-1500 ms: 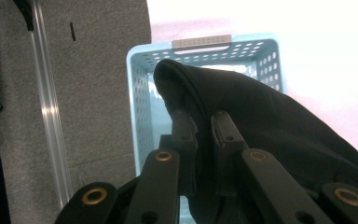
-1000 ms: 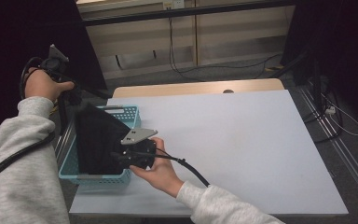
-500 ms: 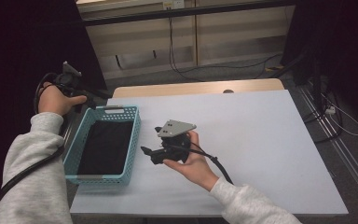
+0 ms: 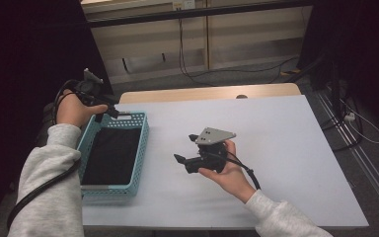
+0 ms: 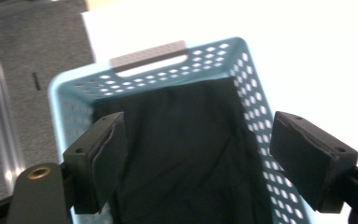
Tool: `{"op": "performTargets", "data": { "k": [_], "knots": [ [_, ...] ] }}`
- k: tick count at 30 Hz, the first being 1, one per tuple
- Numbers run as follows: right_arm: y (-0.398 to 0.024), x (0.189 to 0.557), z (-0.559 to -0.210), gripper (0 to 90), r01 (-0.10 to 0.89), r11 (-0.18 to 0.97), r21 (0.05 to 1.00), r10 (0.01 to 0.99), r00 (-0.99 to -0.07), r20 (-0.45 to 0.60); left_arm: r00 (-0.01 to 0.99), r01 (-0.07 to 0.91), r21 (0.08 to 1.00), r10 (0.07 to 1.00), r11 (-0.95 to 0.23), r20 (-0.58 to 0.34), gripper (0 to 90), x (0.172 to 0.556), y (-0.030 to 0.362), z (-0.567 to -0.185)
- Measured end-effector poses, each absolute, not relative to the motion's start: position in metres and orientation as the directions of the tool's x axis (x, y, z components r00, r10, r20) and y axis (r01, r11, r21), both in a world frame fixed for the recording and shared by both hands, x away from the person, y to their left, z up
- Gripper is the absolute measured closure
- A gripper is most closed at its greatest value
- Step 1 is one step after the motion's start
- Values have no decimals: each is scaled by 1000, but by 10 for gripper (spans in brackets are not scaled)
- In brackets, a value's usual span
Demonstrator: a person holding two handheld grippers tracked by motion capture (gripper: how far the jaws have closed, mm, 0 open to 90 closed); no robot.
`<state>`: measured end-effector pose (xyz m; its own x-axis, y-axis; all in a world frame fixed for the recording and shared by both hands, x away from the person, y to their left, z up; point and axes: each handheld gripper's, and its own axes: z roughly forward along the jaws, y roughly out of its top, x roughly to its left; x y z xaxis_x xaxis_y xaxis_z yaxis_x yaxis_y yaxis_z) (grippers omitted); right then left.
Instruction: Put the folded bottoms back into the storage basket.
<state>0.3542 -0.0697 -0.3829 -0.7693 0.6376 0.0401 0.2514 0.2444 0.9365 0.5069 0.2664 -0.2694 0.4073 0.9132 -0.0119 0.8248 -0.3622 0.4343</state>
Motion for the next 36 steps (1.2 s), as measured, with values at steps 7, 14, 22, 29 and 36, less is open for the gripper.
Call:
{"op": "performTargets", "data": {
  "k": [7,14,22,29,36],
  "knots": [
    [-93,349,-389,202,261,237,936,659,-751,43,447,807,438,894,-396,-16,180,505,251,-280],
    [-108,347,-394,200,269,232,935,676,-735,44,481,788,450,876,-419,-27,176,502,234,-285],
    [-122,344,-399,193,282,228,932,678,-733,56,526,763,460,850,-455,-30,175,498,220,-288],
    [-131,344,-402,193,294,224,929,687,-724,64,540,756,462,840,-464,-41,173,493,211,-294],
    [-136,342,-402,188,300,225,927,687,-723,67,560,744,474,827,-471,-57,171,488,202,-299]
  ]
}}
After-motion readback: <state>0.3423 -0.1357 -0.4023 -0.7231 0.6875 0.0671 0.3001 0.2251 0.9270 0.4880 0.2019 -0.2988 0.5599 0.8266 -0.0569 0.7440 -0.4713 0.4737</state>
